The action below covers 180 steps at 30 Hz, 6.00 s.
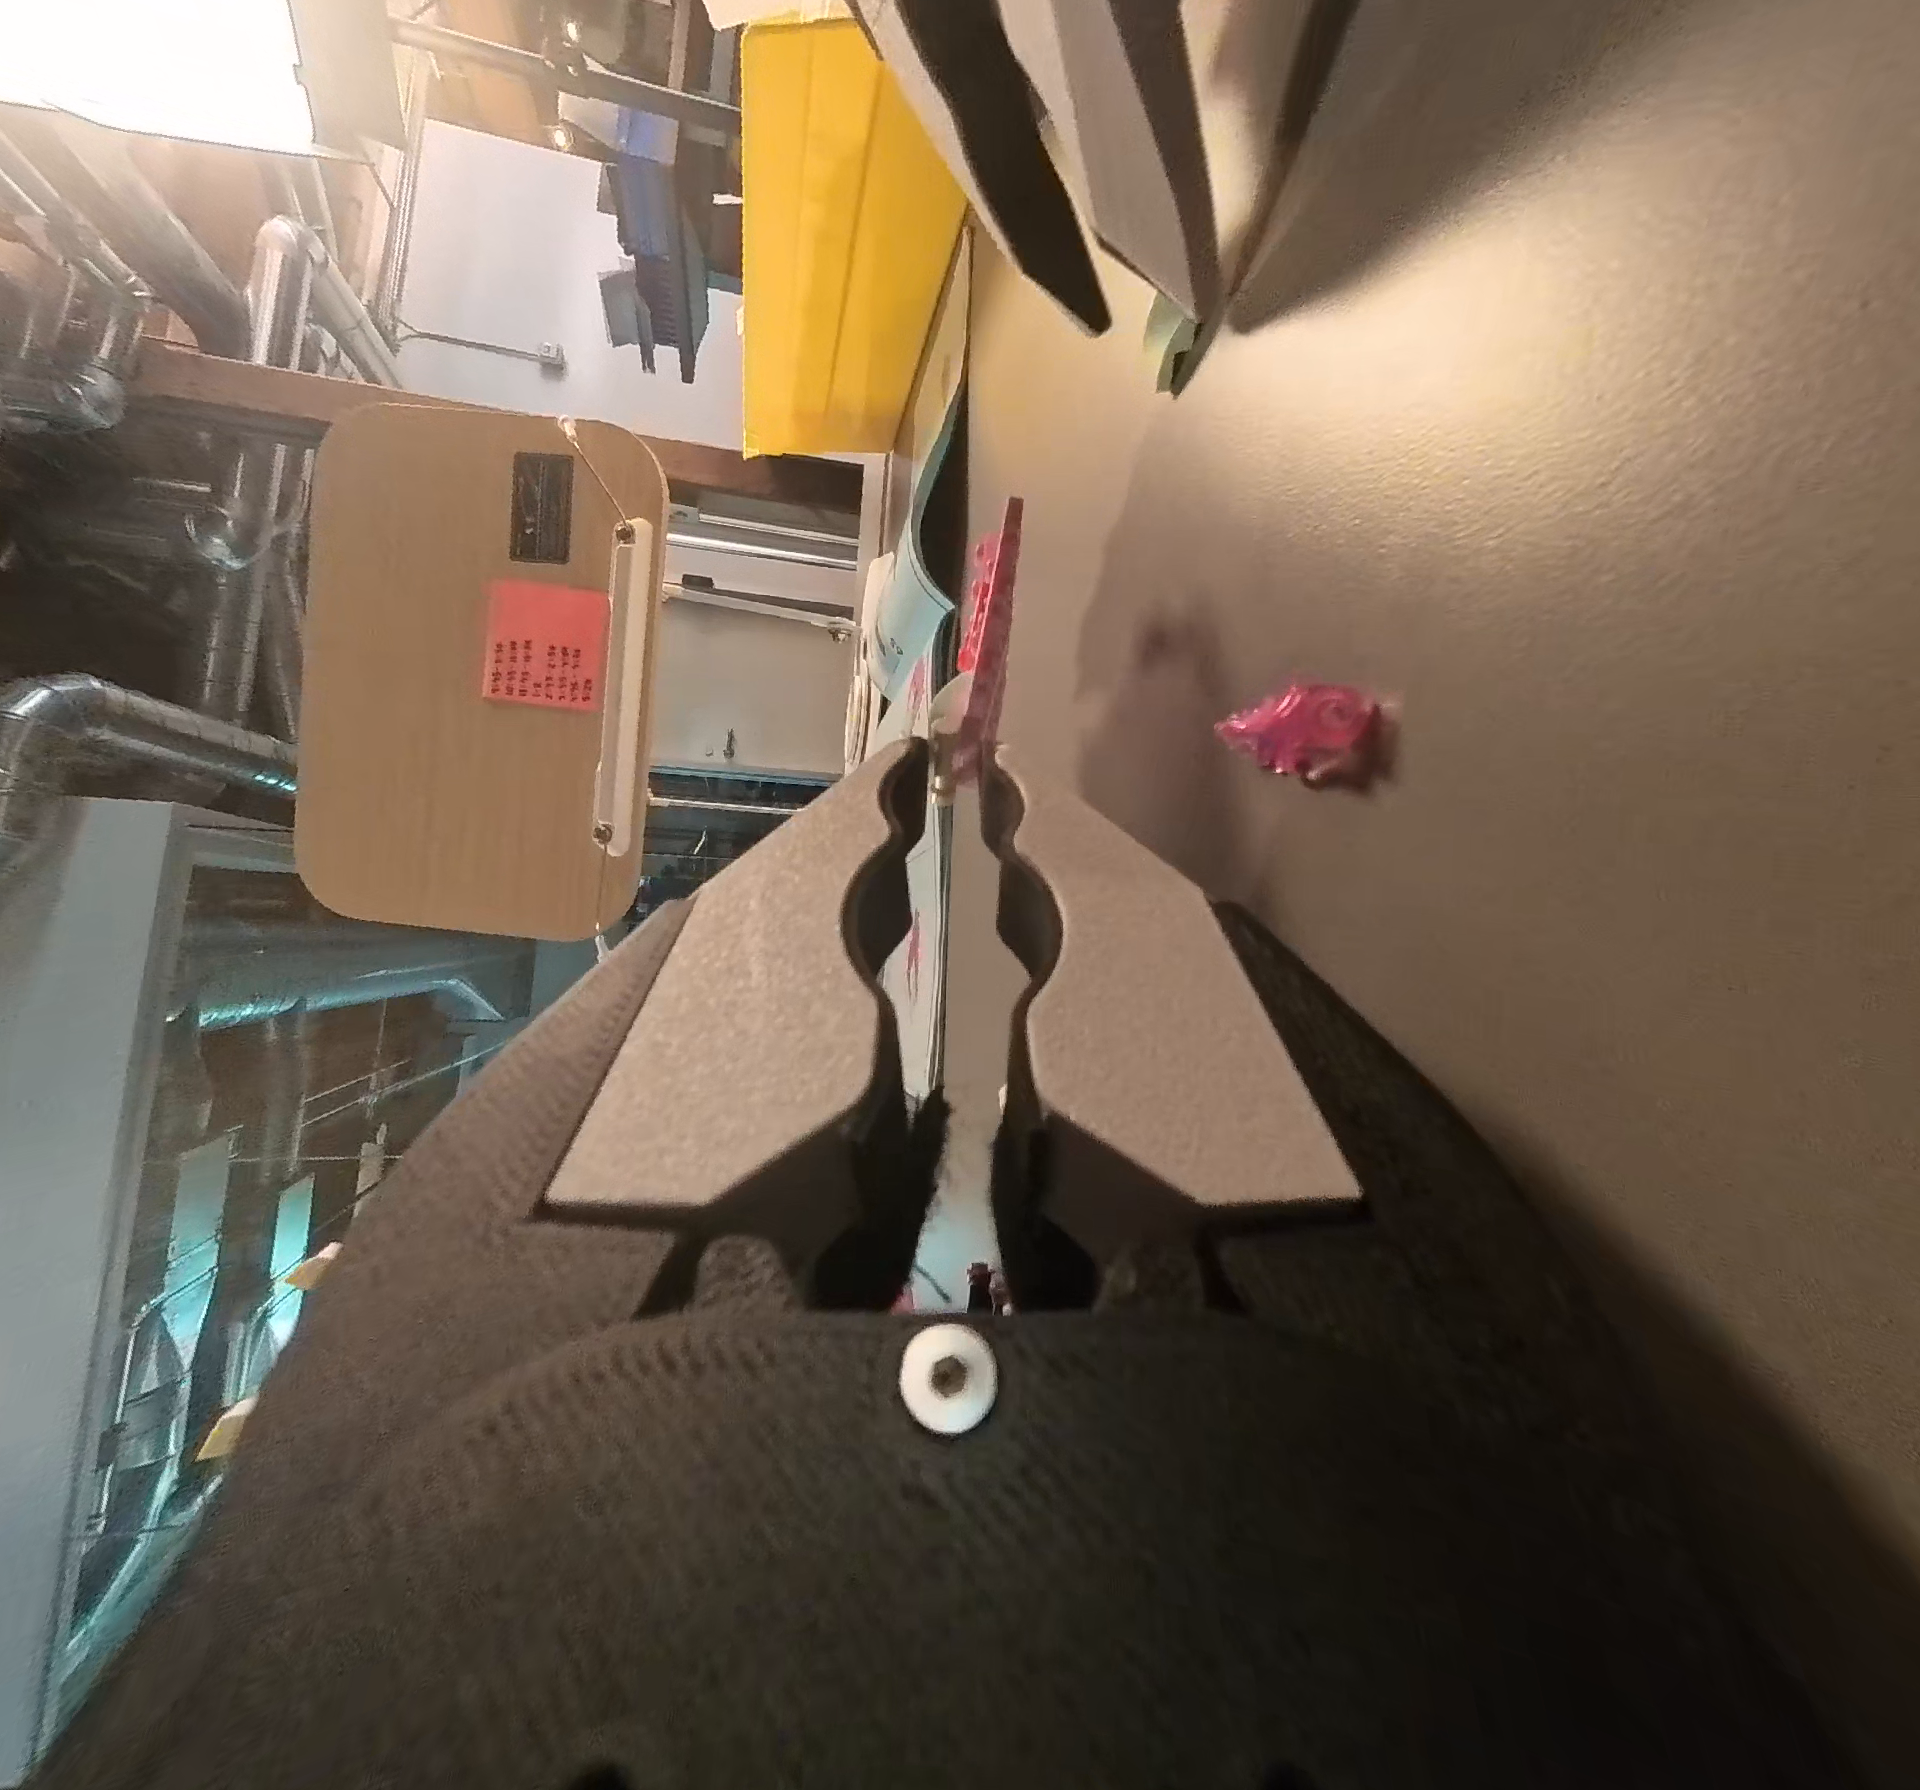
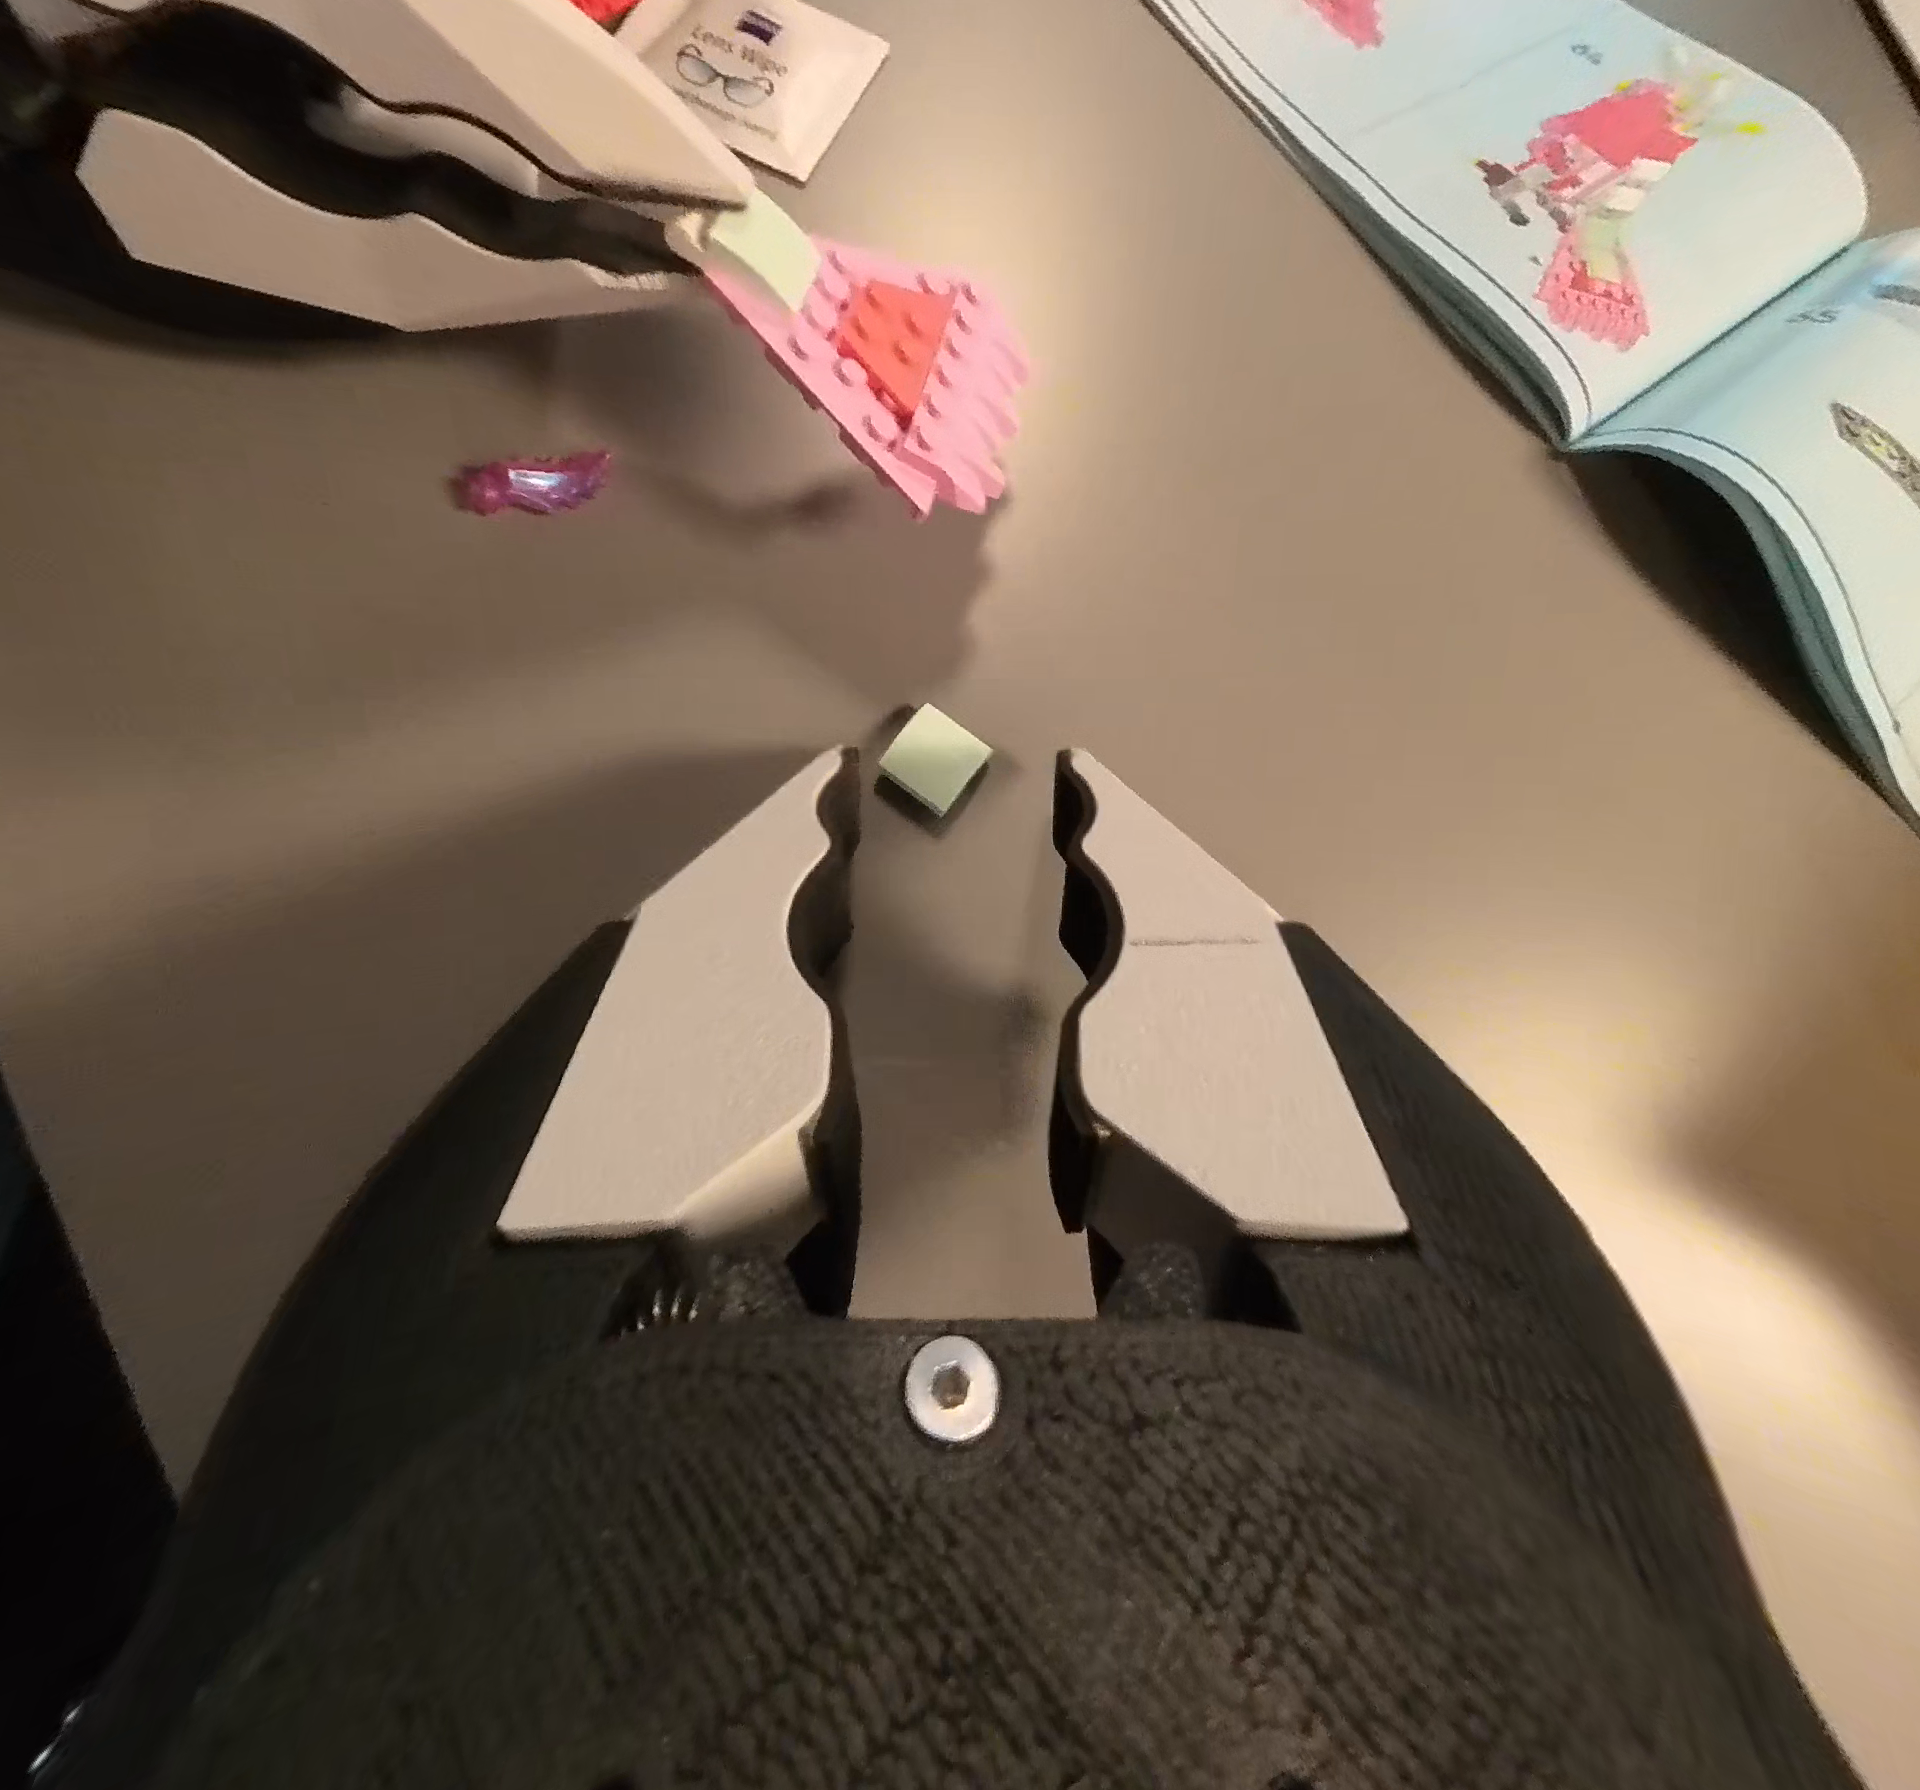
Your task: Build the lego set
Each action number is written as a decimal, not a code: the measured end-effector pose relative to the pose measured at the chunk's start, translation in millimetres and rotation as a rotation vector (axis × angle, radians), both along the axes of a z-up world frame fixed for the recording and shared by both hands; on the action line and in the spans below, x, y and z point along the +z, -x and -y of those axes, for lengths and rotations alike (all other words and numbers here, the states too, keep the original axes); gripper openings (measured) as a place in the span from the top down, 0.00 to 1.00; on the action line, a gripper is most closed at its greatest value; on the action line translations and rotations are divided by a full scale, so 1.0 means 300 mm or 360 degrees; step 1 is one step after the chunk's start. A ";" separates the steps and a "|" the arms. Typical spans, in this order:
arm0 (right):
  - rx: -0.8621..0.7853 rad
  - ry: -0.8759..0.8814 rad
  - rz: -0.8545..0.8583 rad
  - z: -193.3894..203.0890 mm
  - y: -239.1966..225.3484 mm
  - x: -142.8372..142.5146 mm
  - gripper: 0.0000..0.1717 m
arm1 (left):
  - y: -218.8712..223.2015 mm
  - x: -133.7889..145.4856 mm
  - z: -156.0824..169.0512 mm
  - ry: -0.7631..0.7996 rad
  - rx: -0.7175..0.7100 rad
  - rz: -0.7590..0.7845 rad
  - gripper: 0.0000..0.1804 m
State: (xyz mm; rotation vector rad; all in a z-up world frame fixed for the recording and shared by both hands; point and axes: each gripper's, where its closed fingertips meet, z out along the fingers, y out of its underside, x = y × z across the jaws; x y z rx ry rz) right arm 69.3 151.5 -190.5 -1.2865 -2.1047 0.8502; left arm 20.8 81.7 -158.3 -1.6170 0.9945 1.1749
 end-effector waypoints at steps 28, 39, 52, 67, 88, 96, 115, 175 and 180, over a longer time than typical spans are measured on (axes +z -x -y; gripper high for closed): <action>0.0885 0.0236 0.0060 0.137 -0.021 0.061 0.82 | -0.008 -0.004 -0.007 0.0002 -0.0029 0.0007 0.95; 0.1022 0.0116 0.0411 0.068 -0.050 -0.010 0.85 | 0.009 0.002 -0.014 -0.0021 -0.0008 0.0061 0.95; 0.1059 0.0195 0.0174 0.098 0.003 0.163 1.00 | -0.018 0.050 -0.016 -0.0138 -0.0124 -0.0026 0.95; 0.0983 -0.0885 0.0503 -0.268 -0.219 0.014 0.76 | -0.024 0.021 -0.027 -0.0067 -0.0132 -0.0059 0.95; 0.1129 -0.0688 0.1047 -0.211 -0.264 -0.033 0.90 | -0.020 0.013 -0.030 -0.0042 -0.0128 -0.0080 0.95; 0.0940 -0.0481 0.1097 -0.188 -0.249 -0.029 0.90 | -0.027 0.012 -0.032 -0.0040 -0.0143 -0.0105 0.95; 0.1221 -0.0612 0.0931 -0.157 -0.263 -0.018 0.92 | -0.036 0.013 -0.036 -0.0049 -0.0158 -0.0111 0.95; 0.1016 -0.1087 -0.0417 0.216 0.113 0.262 0.62 | -0.020 0.156 -0.005 -0.0374 -0.0075 -0.0072 0.95; 0.0835 -0.1329 -0.0722 0.225 0.138 0.223 0.63 | -0.023 0.156 -0.007 -0.0373 -0.0078 -0.0034 0.95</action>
